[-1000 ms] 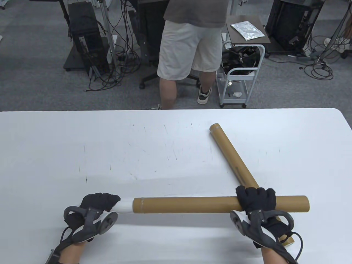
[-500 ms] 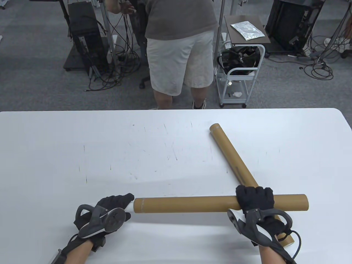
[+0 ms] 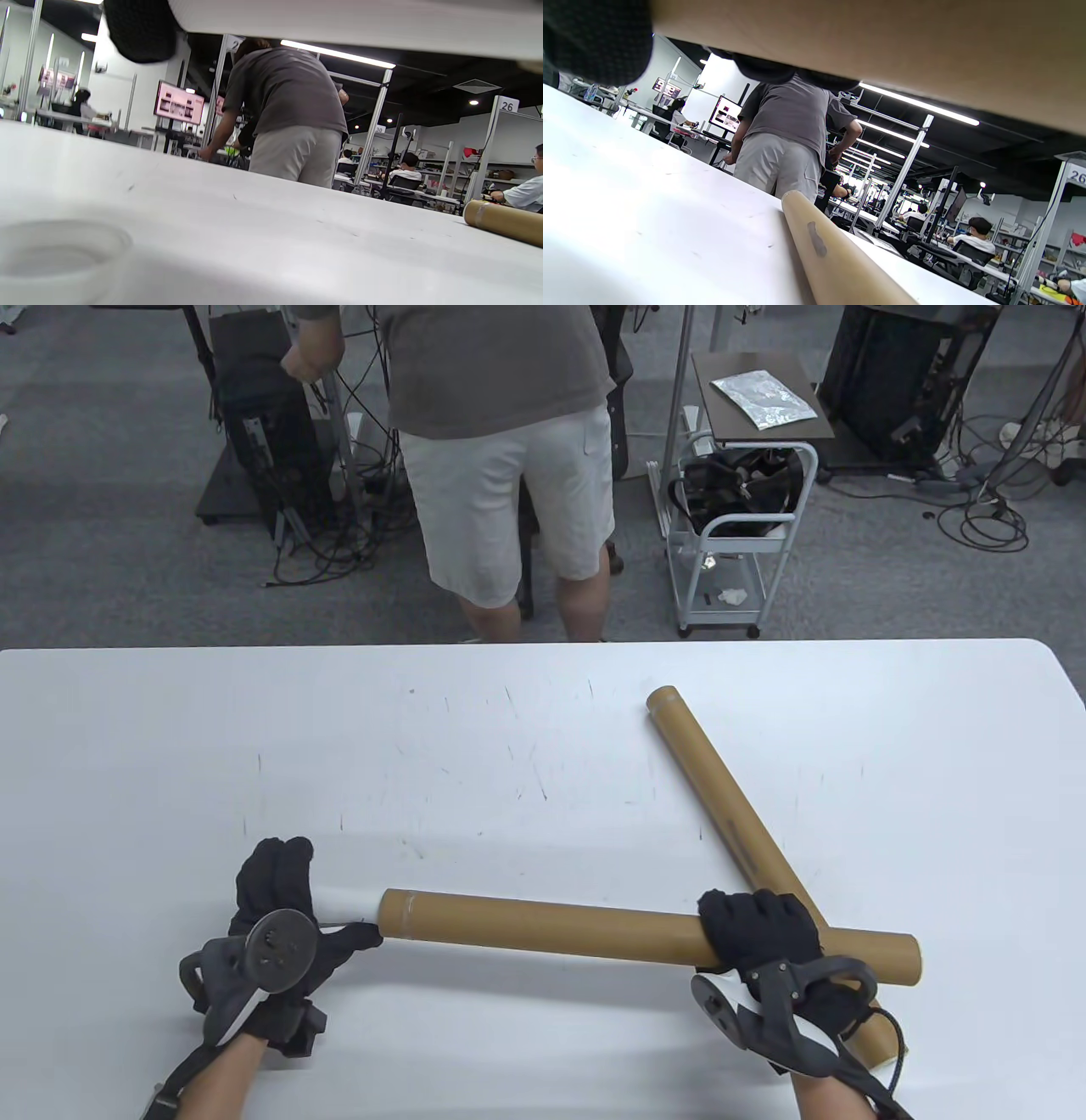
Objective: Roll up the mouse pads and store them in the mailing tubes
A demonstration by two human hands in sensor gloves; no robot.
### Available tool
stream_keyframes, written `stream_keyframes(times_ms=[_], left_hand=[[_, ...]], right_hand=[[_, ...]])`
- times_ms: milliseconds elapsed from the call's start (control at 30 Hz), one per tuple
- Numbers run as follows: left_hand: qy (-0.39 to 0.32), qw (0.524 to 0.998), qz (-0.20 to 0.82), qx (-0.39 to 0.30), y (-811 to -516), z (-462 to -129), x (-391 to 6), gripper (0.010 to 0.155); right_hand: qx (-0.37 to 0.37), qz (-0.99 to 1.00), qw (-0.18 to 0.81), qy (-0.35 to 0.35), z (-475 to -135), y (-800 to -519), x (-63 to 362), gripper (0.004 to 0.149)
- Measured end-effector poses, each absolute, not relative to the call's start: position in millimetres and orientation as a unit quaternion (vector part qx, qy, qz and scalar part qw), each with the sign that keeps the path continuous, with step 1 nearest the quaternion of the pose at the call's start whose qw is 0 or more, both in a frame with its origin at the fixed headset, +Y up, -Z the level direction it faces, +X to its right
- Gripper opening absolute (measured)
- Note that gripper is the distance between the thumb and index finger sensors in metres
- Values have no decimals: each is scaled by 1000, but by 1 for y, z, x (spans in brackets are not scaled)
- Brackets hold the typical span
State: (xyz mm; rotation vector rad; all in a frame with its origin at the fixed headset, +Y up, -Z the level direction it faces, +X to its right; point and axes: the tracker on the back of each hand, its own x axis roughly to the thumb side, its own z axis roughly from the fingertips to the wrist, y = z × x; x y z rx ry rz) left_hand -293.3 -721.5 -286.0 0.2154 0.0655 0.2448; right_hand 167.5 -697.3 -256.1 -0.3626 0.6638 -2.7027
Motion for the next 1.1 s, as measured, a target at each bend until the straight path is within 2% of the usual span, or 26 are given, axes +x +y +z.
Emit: stream_keyframes(times_ms=[67, 133, 167, 233, 267, 333, 367, 433, 500, 633, 700, 800, 867, 900, 967, 1100], left_hand=[[27, 987, 101, 123, -721, -287, -296, 119], [7, 982, 147, 122, -717, -287, -293, 111], [-17, 978, 183, 97, -714, -287, -290, 106], [-128, 956, 265, 2, -715, -289, -276, 84], [-135, 949, 283, -14, -716, -288, -272, 77], [-193, 914, 349, -78, -719, -285, -255, 81], [-176, 915, 352, -88, -720, -284, -253, 83], [-185, 933, 302, -55, -723, -284, -256, 84], [-179, 922, 336, -76, -724, -283, -256, 84], [-188, 927, 318, -62, -722, -284, -261, 88], [-166, 945, 279, -33, -718, -286, -271, 92], [-95, 989, 102, 51, -718, -289, -297, 80], [-50, 996, -58, 48, -725, -293, -314, 76], [-23, 992, -127, 13, -731, -297, -322, 77], [47, 985, -149, -73, -743, -304, -336, 81], [73, 985, -56, -144, -760, -310, -351, 85]], right_hand=[[-127, -950, 162, 233, -255, -699, 165, 65], [-123, -948, 169, 239, -255, -698, 161, 65], [-122, -948, 173, 239, -255, -698, 159, 65], [-119, -949, 177, 232, -258, -700, 156, 65], [-119, -952, 175, 222, -259, -701, 155, 64], [-131, -957, 159, 203, -260, -705, 146, 65], [-120, -957, 168, 202, -260, -706, 145, 64], [-122, -954, 179, 206, -259, -704, 148, 65], [-124, -954, 177, 207, -258, -705, 147, 64], [-125, -956, 168, 204, -260, -706, 152, 64], [-123, -956, 168, 205, -261, -705, 156, 65], [-111, -956, 172, 209, -261, -703, 162, 65], [-104, -958, 167, 209, -261, -701, 165, 65], [-102, -958, 164, 210, -261, -701, 166, 64], [-101, -958, 162, 212, -261, -700, 167, 65], [-100, -961, 156, 207, -262, -700, 167, 65]])
